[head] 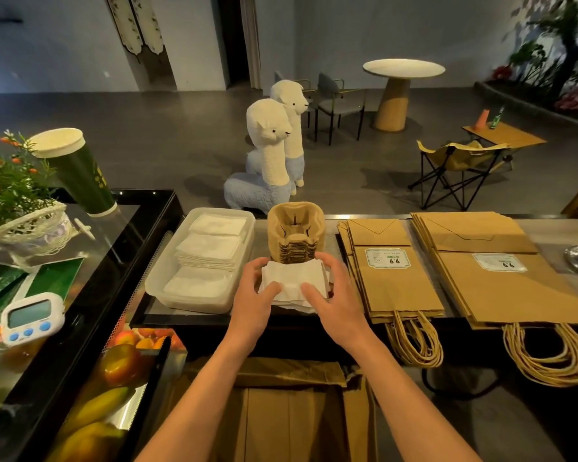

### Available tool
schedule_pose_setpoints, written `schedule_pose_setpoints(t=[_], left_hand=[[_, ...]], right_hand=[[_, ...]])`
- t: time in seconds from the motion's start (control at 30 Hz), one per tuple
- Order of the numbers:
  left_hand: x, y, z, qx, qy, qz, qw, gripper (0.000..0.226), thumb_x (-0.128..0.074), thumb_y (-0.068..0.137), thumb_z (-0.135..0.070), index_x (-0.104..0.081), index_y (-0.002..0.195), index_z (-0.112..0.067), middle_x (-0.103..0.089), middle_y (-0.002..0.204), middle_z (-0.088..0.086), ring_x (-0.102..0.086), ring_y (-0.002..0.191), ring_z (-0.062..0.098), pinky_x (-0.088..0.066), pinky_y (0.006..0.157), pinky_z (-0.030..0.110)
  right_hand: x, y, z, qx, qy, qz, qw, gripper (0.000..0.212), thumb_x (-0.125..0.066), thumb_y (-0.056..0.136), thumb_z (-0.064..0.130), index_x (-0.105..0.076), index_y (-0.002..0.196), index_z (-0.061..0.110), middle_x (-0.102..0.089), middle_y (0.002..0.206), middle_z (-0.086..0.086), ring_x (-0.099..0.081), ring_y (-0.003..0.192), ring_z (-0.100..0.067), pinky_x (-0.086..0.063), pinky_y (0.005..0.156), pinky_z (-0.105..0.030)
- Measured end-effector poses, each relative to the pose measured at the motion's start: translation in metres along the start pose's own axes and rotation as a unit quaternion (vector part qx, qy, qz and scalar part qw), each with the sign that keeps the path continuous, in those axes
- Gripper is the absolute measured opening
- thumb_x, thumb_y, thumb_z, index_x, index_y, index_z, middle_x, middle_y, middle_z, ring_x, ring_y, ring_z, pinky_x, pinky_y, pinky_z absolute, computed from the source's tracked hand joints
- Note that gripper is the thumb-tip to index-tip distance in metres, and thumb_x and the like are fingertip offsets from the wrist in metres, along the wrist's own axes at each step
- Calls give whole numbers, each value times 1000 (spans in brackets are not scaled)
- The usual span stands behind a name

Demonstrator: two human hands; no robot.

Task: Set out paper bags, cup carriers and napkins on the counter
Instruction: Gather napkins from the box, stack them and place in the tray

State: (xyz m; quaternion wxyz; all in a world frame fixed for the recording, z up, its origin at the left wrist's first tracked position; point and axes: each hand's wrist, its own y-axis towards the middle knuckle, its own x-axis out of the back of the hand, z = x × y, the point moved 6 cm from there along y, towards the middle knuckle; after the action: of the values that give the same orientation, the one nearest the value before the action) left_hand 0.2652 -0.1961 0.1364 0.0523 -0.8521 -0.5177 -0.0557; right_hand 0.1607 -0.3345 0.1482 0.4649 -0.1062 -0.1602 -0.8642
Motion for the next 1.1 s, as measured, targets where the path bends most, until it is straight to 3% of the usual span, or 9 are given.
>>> schedule_pose_setpoints(t=[0.13, 0.23, 0.3, 0.37, 0.5, 0.57, 0.67, 0.93, 1.1], left_hand=[[3, 0, 8, 61, -28, -13, 998, 47, -65, 95, -17, -49, 136, -33, -55, 138, -5, -52, 126, 15, -47, 109, 42], [5, 1, 9, 82, -33, -14, 996, 53, -66, 94, -16, -48, 142, -31, -54, 138, -6, -52, 125, 16, -47, 104, 40], [4, 1, 11, 106, -55, -5, 993, 44, -63, 96, -14, -53, 135, -31, -60, 130, 1, -61, 116, 20, -55, 91, 35], [2, 0, 6, 100, -53, 9, 994, 31, -57, 101, -14, -57, 128, -30, -61, 123, 3, -65, 108, 21, -59, 74, 29], [2, -4, -4, 22, 38, 42, 998, 33, -48, 107, -36, -56, 136, -25, -63, 120, 0, -68, 88, 15, -57, 63, 25], [3, -6, -8, -21, 51, 65, 996, 39, -60, 102, -40, -54, 138, -28, -62, 122, -4, -67, 90, 10, -59, 72, 25], [3, -8, -11, -64, 101, 78, 990, 47, -75, 91, -19, -54, 132, -31, -61, 118, -11, -61, 85, -2, -55, 76, 18], [-1, 0, -5, -50, 140, 73, 986, 53, -68, 91, -6, -47, 132, -33, -61, 117, -19, -63, 93, 0, -52, 80, 9], [0, 0, -1, -66, 119, 59, 989, 52, -69, 93, -8, -49, 136, -30, -64, 123, -14, -66, 97, 0, -54, 83, 16]], right_hand=[[0, -7, 0, 64, -93, 58, 992, 94, -85, 80, 33, -24, 151, 45, -10, 159, 13, -13, 145, 2, -21, 103, 2], [-6, -11, -2, 81, -191, 115, 972, 102, -84, 81, 21, -17, 155, 46, 9, 163, 17, 0, 139, 12, -18, 95, 7], [-5, -9, -2, 97, -223, 84, 966, 78, -78, 86, 12, -40, 150, 35, -8, 163, 12, -16, 138, 5, -32, 95, 2], [-2, -6, -3, 100, -220, 55, 969, 52, -73, 89, 11, -57, 135, 27, -32, 152, 8, -41, 131, -8, -49, 97, -18], [0, 4, -4, 41, -175, 73, 981, 32, -64, 98, 24, -60, 129, 28, -54, 121, 15, -55, 104, -6, -51, 92, -36], [3, 9, -3, 20, -181, 79, 980, 31, -61, 100, 31, -58, 131, 28, -58, 120, 13, -55, 102, -8, -50, 90, -36], [6, 17, -2, 19, -172, 77, 982, 29, -60, 100, 33, -57, 128, 24, -50, 124, 13, -54, 105, -7, -50, 92, -33], [6, 19, -14, -28, -177, 98, 979, 42, -68, 95, 34, -51, 134, 34, -61, 122, 13, -59, 106, -7, -54, 91, -33], [9, 15, -12, -11, -140, 81, 987, 47, -68, 96, 29, -49, 138, 36, -60, 124, 16, -59, 108, -7, -54, 92, -32]])
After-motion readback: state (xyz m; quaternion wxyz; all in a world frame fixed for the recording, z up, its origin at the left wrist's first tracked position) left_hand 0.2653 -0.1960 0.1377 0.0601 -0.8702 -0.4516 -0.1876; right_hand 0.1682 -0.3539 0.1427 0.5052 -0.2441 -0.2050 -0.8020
